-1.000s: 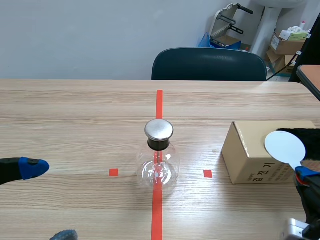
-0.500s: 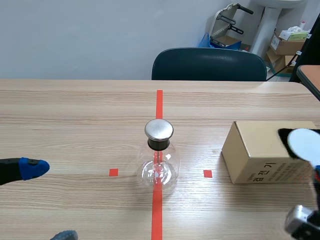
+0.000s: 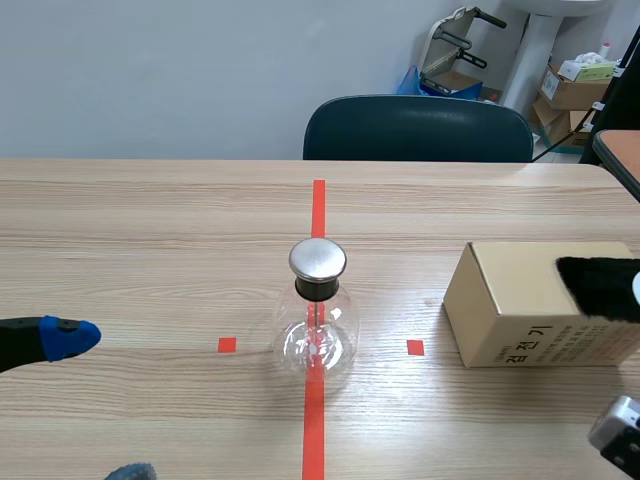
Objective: Do the electroscope experiment
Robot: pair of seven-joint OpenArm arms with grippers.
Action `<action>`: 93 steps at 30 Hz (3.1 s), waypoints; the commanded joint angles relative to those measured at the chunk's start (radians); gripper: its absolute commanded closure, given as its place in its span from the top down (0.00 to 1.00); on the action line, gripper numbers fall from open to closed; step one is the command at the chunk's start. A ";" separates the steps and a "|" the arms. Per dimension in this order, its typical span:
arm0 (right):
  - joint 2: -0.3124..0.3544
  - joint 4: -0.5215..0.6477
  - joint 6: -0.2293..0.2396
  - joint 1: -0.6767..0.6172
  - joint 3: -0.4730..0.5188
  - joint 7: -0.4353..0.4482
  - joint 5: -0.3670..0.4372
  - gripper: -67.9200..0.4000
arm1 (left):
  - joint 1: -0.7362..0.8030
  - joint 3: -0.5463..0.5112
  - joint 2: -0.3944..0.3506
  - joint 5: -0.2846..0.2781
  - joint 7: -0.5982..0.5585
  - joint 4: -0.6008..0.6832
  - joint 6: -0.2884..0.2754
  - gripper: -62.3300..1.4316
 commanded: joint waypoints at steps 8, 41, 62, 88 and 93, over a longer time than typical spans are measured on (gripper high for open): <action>0.002 0.009 -0.050 -0.007 -0.006 -0.032 -0.001 0.02 | 0.000 -0.002 0.003 -0.002 -0.017 0.019 -0.010 1.00; 0.006 0.009 -0.050 -0.010 -0.006 0.177 -0.025 0.02 | 0.000 -0.002 0.003 -0.002 -0.017 0.019 -0.013 1.00; 0.009 0.009 -0.050 -0.018 -0.006 -0.055 -0.042 0.02 | 0.000 -0.002 0.003 -0.002 -0.016 0.019 -0.013 1.00; 0.016 0.021 -0.050 -0.018 -0.013 0.031 -0.023 0.02 | 0.000 -0.002 0.003 -0.002 -0.017 0.019 -0.013 1.00; 0.015 0.021 -0.050 -0.018 -0.013 0.254 -0.017 0.02 | 0.000 -0.002 0.003 -0.002 -0.017 0.019 -0.013 1.00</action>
